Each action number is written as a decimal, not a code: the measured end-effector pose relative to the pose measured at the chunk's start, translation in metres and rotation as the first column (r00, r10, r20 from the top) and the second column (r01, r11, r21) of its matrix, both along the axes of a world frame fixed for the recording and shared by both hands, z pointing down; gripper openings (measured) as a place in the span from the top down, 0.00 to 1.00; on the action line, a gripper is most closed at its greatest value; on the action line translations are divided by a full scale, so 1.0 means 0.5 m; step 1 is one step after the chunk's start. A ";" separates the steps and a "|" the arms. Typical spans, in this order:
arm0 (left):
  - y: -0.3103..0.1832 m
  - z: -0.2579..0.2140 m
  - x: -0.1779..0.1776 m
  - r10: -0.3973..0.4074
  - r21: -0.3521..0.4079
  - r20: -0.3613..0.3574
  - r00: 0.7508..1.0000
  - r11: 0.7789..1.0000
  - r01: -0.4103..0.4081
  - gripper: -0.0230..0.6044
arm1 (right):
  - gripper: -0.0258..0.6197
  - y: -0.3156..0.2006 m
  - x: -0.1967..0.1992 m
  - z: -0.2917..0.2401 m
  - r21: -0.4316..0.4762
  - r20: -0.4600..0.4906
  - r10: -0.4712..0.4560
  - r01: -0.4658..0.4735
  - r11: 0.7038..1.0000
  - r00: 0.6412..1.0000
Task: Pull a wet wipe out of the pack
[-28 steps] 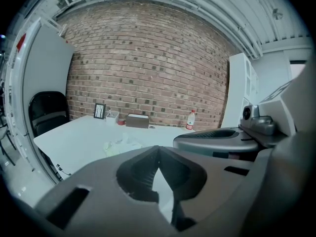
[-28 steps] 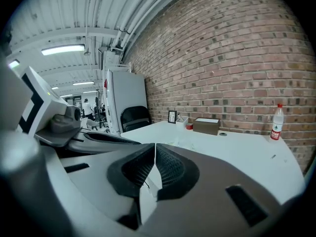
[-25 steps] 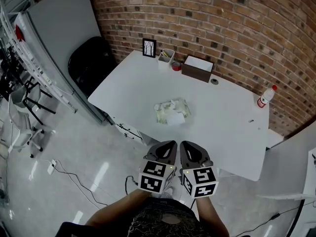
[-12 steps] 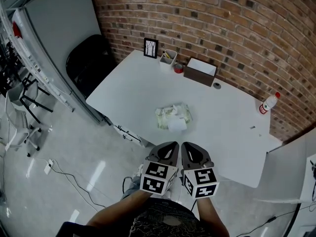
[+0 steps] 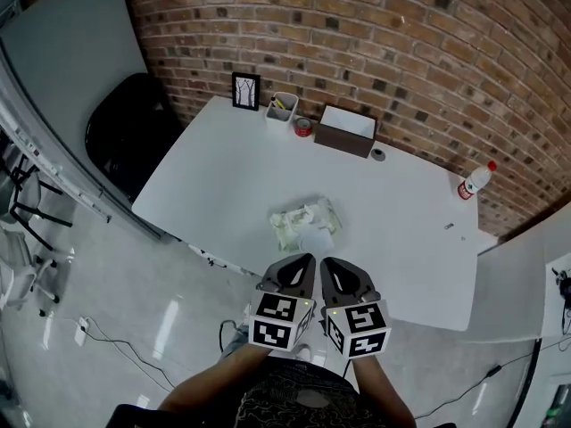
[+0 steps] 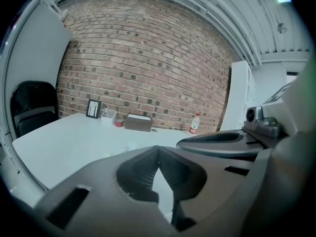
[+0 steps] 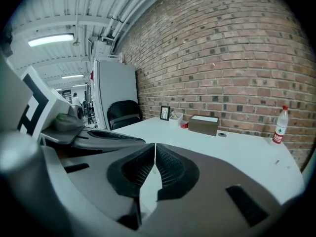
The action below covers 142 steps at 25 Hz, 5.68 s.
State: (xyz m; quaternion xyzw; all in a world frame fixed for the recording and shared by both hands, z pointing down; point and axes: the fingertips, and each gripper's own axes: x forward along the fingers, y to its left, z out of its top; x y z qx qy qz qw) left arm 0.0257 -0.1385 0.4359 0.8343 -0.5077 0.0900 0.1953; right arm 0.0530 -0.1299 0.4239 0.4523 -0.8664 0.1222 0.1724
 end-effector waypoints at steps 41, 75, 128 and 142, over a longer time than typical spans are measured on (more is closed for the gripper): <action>-0.255 0.114 -0.091 0.377 -0.078 0.058 0.924 0.925 -0.372 0.95 | 0.88 -0.230 -0.065 0.167 -0.156 -0.058 0.425 -0.429 0.890 0.903; -0.278 0.139 -0.115 0.412 -0.090 0.068 0.908 0.909 -0.406 0.95 | 0.93 -0.274 -0.076 0.220 -0.198 -0.041 0.466 -0.464 0.863 0.884; -0.104 0.052 -0.040 0.199 -0.030 0.053 0.979 0.980 -0.197 0.95 | 0.93 -0.114 0.004 0.034 -0.013 0.027 0.274 -0.274 0.962 0.961; -0.025 0.033 0.015 0.102 0.003 0.058 0.993 0.995 -0.103 0.95 | 0.93 -0.033 0.052 0.039 0.004 0.022 0.173 -0.173 0.985 0.985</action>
